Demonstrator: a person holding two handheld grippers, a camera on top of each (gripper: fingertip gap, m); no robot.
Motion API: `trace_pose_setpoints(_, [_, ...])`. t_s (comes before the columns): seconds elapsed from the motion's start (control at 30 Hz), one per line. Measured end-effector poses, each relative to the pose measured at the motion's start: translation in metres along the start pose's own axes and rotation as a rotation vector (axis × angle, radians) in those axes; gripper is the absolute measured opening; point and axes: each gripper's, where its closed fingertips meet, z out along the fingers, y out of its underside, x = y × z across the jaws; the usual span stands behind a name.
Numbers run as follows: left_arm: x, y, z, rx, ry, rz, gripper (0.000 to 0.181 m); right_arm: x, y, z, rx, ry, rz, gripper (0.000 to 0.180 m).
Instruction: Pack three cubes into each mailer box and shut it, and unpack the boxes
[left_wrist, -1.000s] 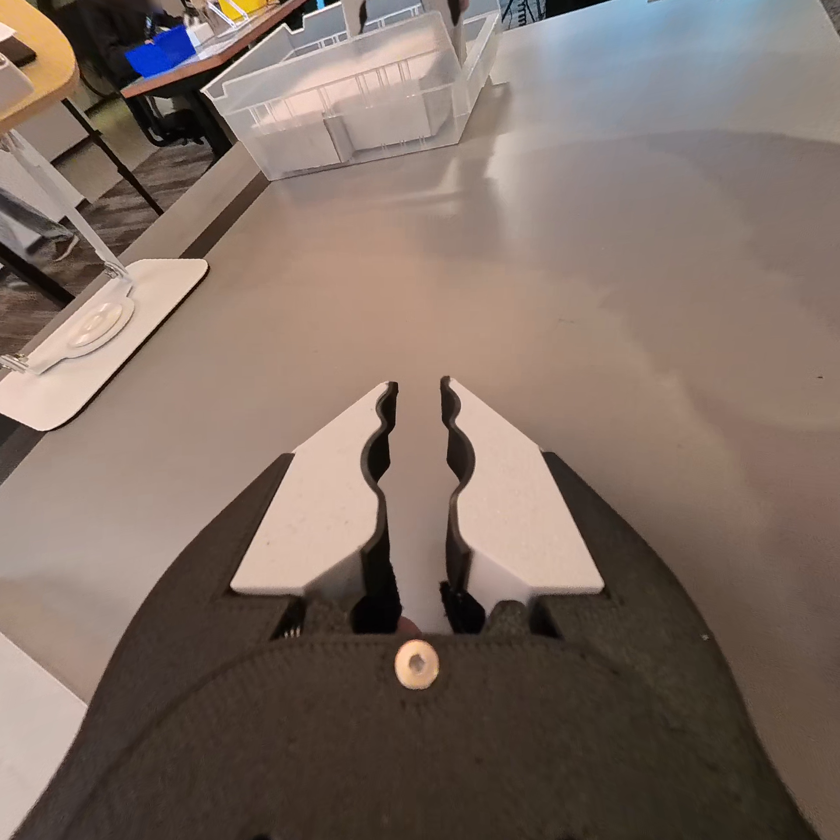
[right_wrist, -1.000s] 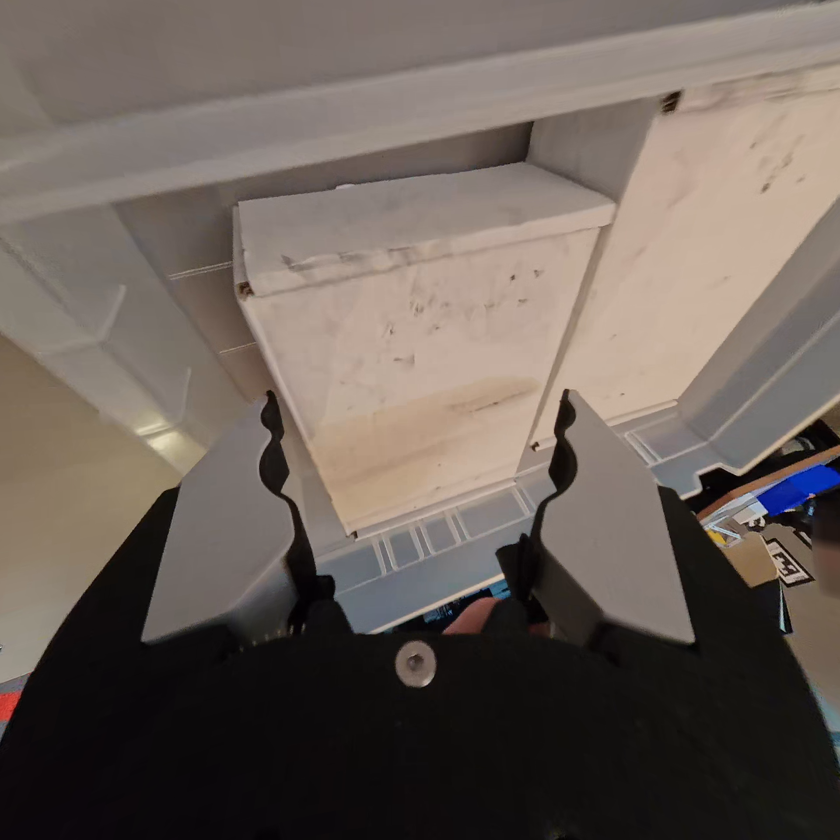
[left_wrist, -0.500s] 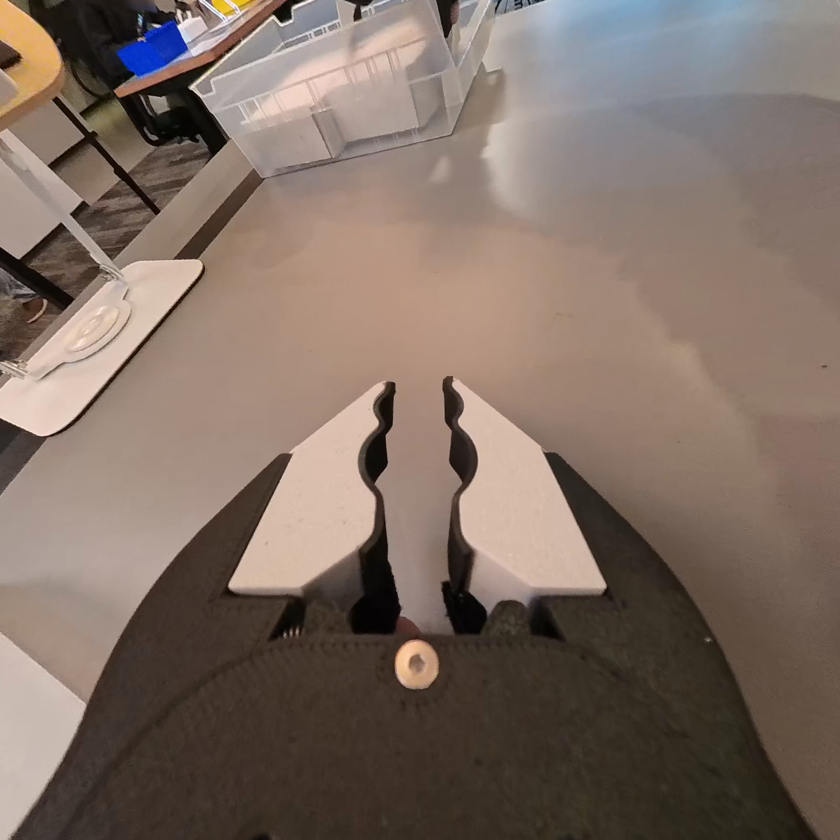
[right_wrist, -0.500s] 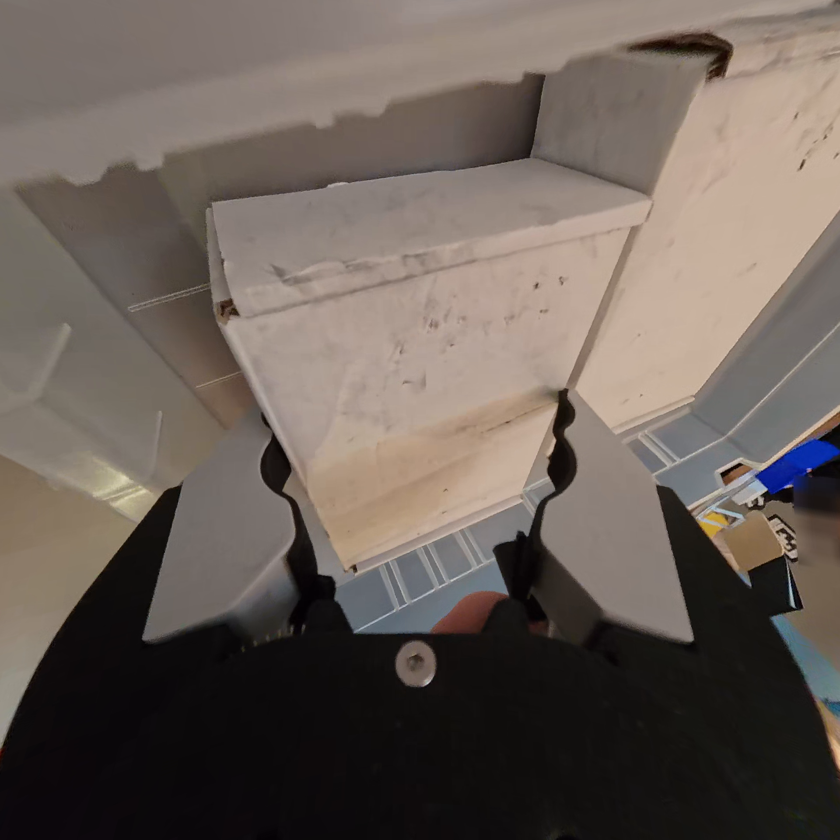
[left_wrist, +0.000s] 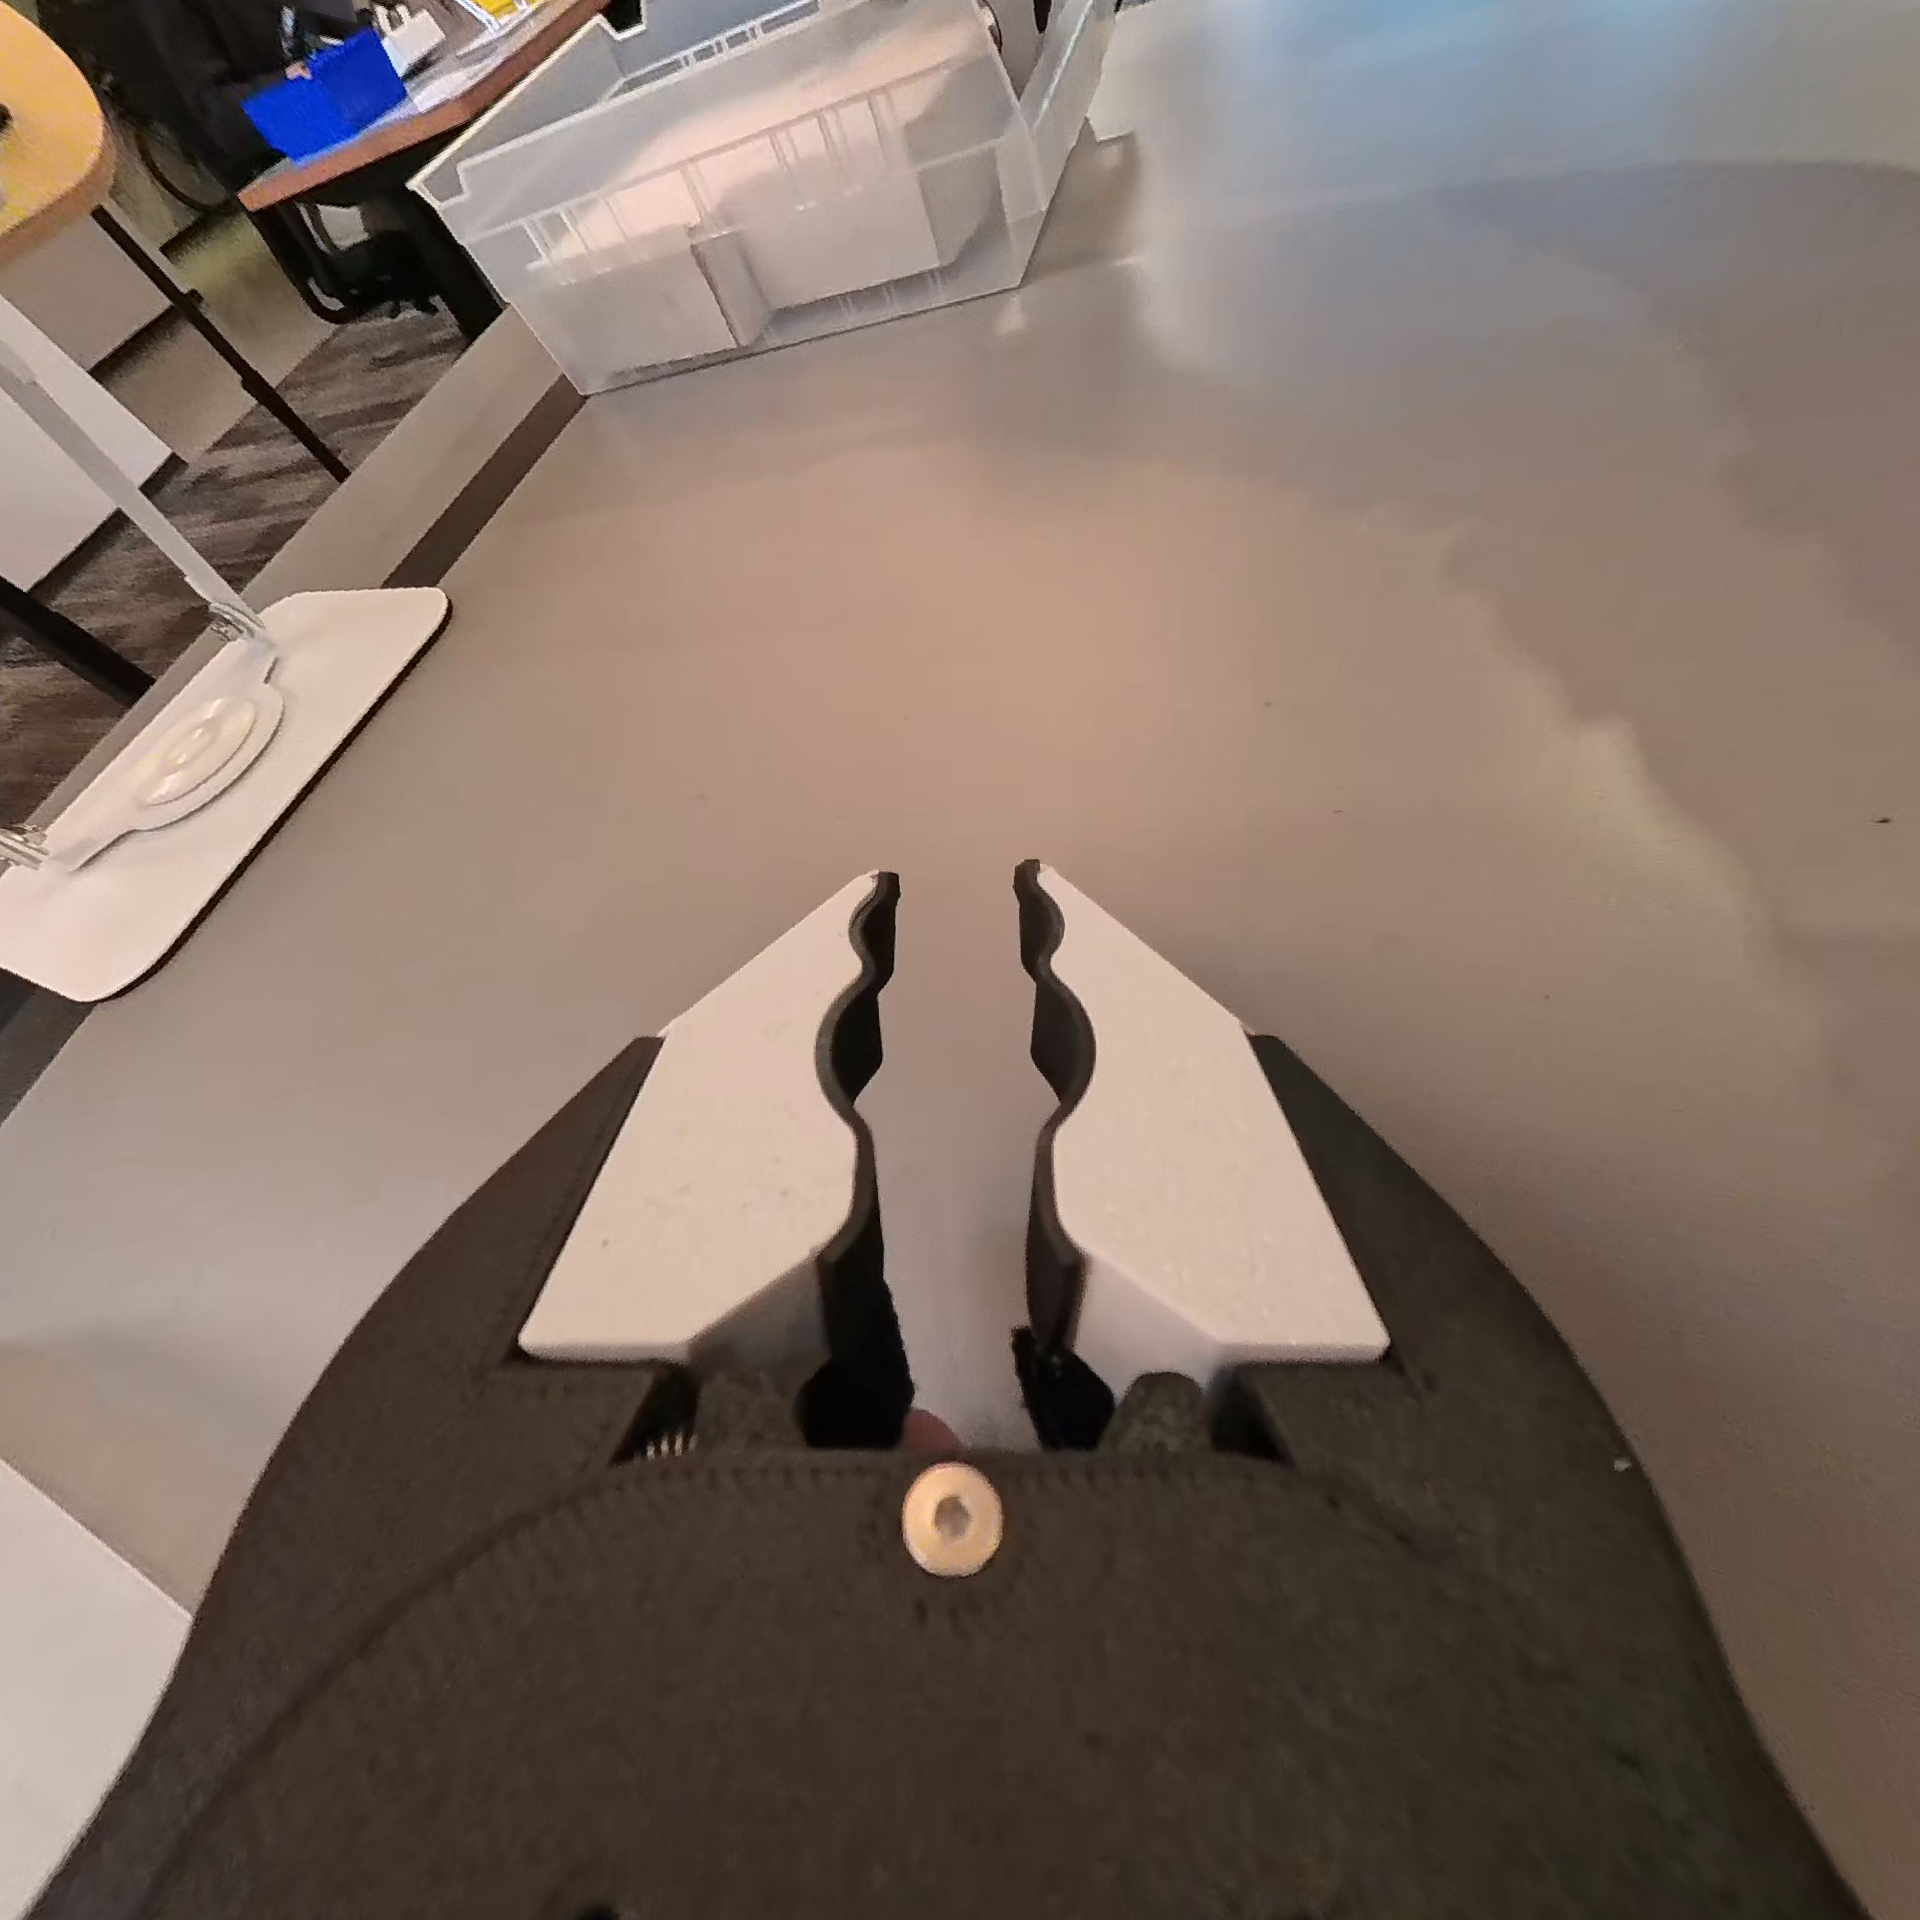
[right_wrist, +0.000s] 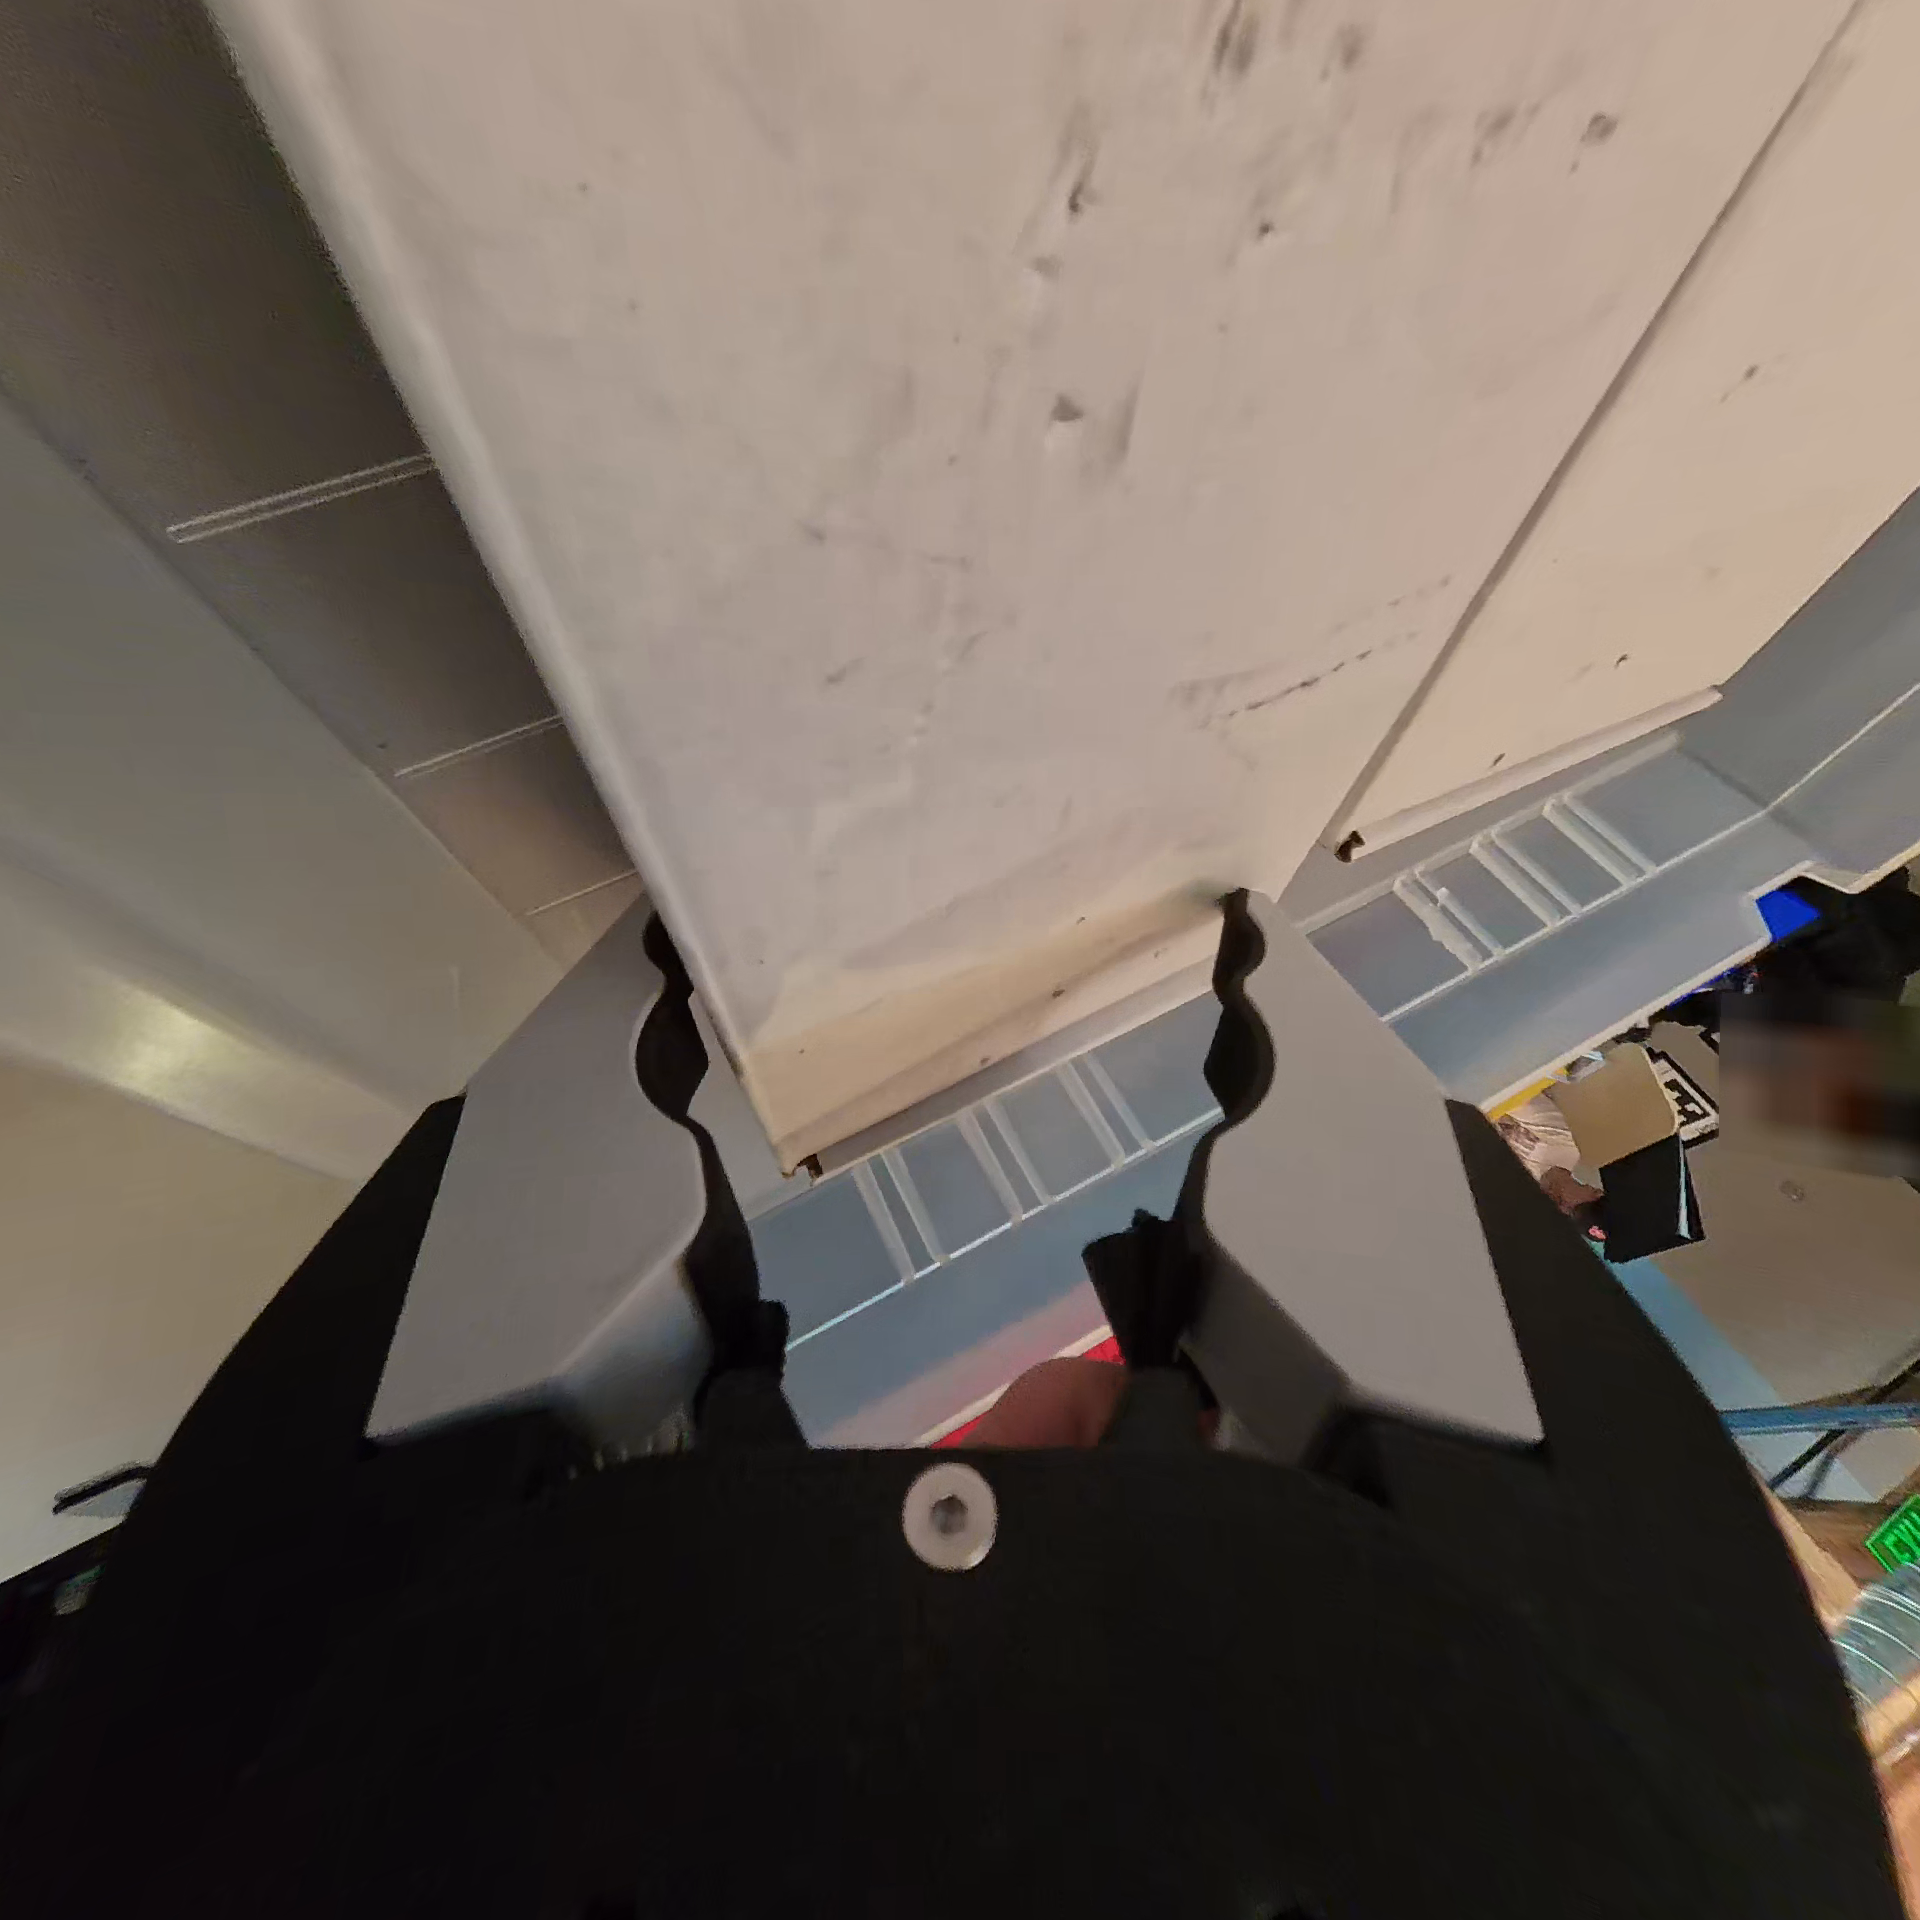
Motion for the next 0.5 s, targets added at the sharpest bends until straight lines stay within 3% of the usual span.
trace_pose_setpoints(0.13, [-0.001, 0.0, -0.001, 0.006, -0.003, 0.0, 0.027, 0.0, 0.002, 0.0, 0.003, -0.001, 0.04, 0.103])
trace_pose_setpoints(0.3, [-0.012, -0.009, -0.008, 0.069, -0.065, -0.022, 0.056, 0.01, 0.009, -0.022, 0.077, 0.059, 0.256, 0.12])
trace_pose_setpoints(0.5, [-0.049, -0.052, -0.05, 0.23, -0.311, 0.005, 0.085, 0.026, 0.036, -0.059, 0.256, 0.168, 0.594, 0.106])
